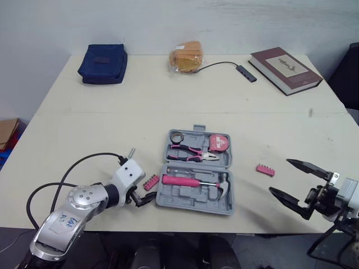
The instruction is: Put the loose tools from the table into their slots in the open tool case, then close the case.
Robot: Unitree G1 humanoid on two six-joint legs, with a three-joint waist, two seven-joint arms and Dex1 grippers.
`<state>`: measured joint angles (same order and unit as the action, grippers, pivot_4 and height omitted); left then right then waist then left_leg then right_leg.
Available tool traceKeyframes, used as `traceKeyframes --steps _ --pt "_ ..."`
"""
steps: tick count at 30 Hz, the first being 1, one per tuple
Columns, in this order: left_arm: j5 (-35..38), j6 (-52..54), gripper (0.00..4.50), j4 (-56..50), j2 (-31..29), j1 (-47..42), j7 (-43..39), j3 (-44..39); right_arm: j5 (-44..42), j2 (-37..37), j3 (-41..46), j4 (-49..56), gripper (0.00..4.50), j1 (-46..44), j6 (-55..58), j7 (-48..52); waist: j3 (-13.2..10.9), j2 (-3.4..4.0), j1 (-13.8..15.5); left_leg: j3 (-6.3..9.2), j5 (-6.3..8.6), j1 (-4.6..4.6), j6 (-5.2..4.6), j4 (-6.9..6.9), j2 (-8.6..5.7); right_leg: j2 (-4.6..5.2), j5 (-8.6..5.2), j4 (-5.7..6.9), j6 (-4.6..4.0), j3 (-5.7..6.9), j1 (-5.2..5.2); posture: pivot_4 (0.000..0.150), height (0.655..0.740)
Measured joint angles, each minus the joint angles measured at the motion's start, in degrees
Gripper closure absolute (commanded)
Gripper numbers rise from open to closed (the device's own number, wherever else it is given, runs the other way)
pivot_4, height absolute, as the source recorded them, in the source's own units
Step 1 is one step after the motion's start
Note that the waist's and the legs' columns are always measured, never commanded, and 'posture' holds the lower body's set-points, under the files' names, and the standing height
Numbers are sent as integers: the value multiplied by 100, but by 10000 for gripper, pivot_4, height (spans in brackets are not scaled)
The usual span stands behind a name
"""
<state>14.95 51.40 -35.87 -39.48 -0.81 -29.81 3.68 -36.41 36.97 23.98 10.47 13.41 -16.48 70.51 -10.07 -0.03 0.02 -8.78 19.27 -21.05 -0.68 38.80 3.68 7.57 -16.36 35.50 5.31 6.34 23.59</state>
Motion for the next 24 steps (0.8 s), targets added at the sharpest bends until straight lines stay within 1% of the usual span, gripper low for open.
traceKeyframes --steps 4,5,6,8,12,13,19,22,24 --pt "-51 -256 565 72 23 94 24 33 -46 -1 -234 379 0 -30 98 -3 1 1 9 0 0 0 -2 1 -1 0 0 -1 0 1 -1 1500 7400" --pt "-69 -337 6283 93 34 115 25 45 -45 -2 -257 402 0 -55 132 -23 1 1 16 0 1 0 -3 1 -2 1 0 -1 0 2 -1 1500 7400" --pt "-74 -392 9190 110 39 133 24 81 -45 -2 -261 403 0 -70 149 -42 1 1 23 0 1 -1 -3 1 -3 2 0 -1 0 2 -1 1500 7400" --pt "-87 -503 18458 130 68 166 25 130 -44 -2 -261 402 0 -72 155 -65 1 1 35 0 1 0 -4 1 -3 2 0 -2 0 2 -1 1500 7400" --pt "-110 -778 35555 226 114 266 56 185 -22 -2 -260 379 0 -49 153 -79 5 8 51 0 1 1 -4 1 -1 1 0 -1 -1 1 -1 1500 7400" --pt "-120 -825 38401 231 138 301 87 182 -14 -2 -258 363 0 -43 152 -85 8 12 56 0 1 2 -4 1 -1 1 0 -1 -1 1 -1 1500 7400" --pt "-136 -1050 38328 304 193 429 120 120 -9 -2 -257 313 0 -1 150 -92 15 24 67 0 1 4 -4 1 0 -1 -1 0 -3 1 -1 1500 7400" --pt "-135 -1446 38328 496 213 534 90 -87 -7 -2 -256 270 0 10 149 -92 14 23 44 0 2 4 -3 0 4 -1 -3 1 -7 1 1 1500 7400" --pt "-136 -1857 38328 747 212 605 -15 -381 -2 -2 -255 259 0 16 142 -92 12 19 17 1 1 1 -2 0 8 -1 -6 4 -12 4 6 1500 7400"
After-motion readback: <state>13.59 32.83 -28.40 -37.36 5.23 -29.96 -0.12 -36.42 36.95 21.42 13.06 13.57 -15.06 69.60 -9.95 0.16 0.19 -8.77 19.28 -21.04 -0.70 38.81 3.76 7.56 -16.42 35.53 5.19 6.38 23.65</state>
